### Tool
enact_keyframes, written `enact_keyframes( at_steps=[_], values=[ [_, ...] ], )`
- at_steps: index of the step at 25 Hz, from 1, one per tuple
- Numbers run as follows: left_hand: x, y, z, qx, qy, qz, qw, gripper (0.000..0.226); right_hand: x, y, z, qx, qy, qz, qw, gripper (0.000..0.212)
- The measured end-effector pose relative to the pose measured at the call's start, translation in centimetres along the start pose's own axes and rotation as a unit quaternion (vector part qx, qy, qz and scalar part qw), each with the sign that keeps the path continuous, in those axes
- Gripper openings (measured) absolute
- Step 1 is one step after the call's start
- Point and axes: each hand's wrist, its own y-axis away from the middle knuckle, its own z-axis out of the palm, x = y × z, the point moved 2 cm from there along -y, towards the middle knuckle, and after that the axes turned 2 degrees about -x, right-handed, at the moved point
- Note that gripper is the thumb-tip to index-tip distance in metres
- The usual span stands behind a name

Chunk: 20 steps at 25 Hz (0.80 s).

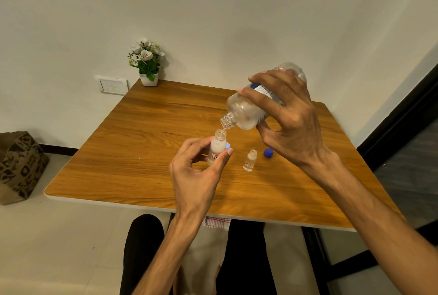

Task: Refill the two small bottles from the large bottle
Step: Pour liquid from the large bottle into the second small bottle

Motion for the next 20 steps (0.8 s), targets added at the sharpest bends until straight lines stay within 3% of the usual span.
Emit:
enact_keyframes(
  at_steps=[20],
  values=[
    [-0.17, -0.03, 0.01, 0.000, -0.004, 0.009, 1.000, 0.031, 0.16, -0.34, 0.14, -0.016, 0.005, -0.016, 1.000, 0.047]
  ],
)
